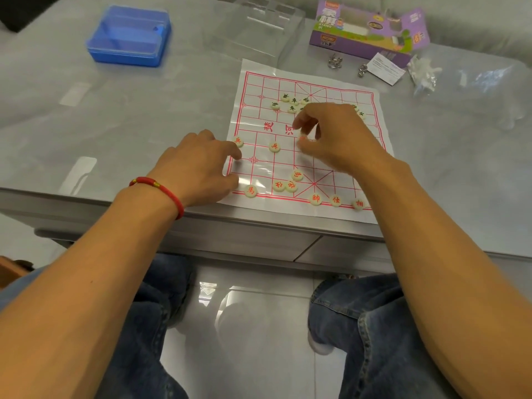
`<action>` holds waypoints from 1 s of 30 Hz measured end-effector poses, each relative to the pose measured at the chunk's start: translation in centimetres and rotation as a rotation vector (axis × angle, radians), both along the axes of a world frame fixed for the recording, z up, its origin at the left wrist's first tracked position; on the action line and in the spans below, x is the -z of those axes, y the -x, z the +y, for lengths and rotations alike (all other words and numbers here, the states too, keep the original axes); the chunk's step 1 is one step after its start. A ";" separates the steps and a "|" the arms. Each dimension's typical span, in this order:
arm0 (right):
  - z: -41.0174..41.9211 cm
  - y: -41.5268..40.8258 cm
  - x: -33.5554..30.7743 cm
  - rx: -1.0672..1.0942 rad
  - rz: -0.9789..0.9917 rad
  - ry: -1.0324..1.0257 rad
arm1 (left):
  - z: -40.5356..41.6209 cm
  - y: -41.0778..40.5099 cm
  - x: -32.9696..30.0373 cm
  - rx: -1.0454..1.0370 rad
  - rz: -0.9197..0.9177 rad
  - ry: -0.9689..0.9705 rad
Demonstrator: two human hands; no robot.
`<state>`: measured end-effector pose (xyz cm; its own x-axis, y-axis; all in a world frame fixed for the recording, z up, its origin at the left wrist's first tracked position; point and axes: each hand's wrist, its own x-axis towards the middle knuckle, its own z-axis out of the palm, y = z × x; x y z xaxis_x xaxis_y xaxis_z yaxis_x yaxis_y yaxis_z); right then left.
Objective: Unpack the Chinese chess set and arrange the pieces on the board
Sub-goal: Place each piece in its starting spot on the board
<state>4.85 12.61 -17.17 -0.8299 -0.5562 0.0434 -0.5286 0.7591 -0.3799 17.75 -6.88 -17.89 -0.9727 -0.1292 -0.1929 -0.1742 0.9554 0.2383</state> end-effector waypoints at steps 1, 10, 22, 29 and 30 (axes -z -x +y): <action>0.4 -1.0 -0.4 -0.065 -0.043 0.001 | 0.0 0.0 0.0 0.001 0.000 0.000; 2.1 -7.7 -0.2 -0.340 -0.108 -0.047 | 0.3 -0.2 0.3 -0.001 0.001 0.024; 1.7 -7.2 0.2 -0.367 0.051 -0.087 | 0.1 -0.2 0.0 -0.007 0.006 -0.009; 1.3 -6.8 0.8 -0.269 0.024 -0.149 | 0.0 -0.2 -0.2 -0.007 0.001 -0.026; 1.2 -6.8 0.8 -0.271 0.019 -0.152 | 0.0 -0.2 -0.2 -0.008 0.001 -0.026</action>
